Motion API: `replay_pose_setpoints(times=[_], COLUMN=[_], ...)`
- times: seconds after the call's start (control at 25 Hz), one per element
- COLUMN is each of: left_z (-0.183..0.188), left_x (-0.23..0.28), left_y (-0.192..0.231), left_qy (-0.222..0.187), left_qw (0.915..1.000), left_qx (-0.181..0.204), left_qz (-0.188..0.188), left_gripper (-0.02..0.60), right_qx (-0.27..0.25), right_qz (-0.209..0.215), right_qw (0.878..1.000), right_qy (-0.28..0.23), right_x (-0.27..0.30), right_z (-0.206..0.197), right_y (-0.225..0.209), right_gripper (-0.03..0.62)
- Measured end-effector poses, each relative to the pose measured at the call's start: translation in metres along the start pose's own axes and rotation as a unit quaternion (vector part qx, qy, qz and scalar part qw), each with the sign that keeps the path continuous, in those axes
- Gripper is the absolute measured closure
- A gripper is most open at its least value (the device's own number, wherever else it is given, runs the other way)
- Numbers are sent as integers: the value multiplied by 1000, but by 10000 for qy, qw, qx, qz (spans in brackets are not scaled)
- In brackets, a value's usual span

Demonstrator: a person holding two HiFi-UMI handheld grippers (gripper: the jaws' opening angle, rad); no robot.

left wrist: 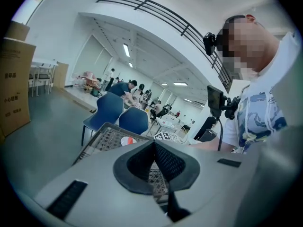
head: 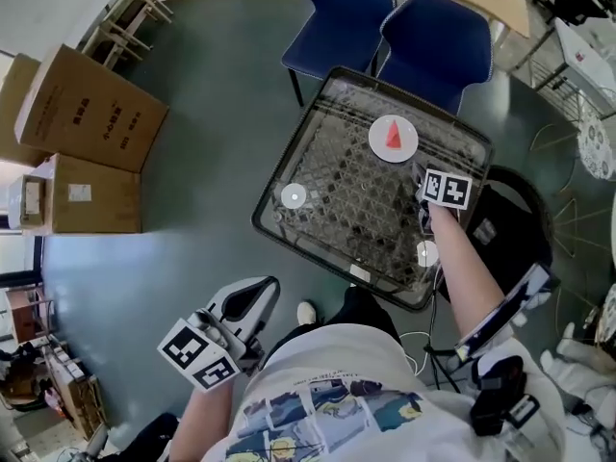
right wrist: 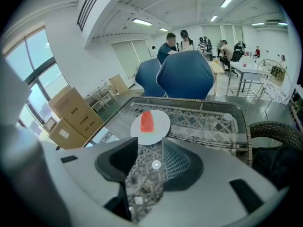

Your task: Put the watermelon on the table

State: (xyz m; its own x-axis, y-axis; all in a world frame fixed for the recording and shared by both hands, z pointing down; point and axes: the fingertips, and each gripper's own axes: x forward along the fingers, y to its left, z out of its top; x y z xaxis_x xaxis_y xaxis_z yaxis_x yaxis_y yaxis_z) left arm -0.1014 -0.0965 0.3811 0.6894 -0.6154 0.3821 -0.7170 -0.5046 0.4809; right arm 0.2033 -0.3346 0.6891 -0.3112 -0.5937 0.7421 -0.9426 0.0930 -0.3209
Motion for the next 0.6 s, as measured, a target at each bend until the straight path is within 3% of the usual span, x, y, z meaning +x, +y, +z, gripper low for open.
replay_pose_setpoints(times=[0.24,0.44,0.6], left_z=[-2,-9,-23], left_x=[-43,-79,-106], left_y=[5,9,2], left_qy=[-157,-92,-129], left_qw=[9990,9945,9926], left_qx=[296,996,1037], left_qz=[-285,-318,-618], left_gripper=[572,572,572], right_qx=[-715,-999,-1460], right_qz=[496,716,895], right_qw=[9956,9902,9820], right_qy=[-339,-661,-800], right_x=[-90,-158,-214], right_z=[-22,-50,-84], right_y=[73,134,187], right_gripper=[436,437,470])
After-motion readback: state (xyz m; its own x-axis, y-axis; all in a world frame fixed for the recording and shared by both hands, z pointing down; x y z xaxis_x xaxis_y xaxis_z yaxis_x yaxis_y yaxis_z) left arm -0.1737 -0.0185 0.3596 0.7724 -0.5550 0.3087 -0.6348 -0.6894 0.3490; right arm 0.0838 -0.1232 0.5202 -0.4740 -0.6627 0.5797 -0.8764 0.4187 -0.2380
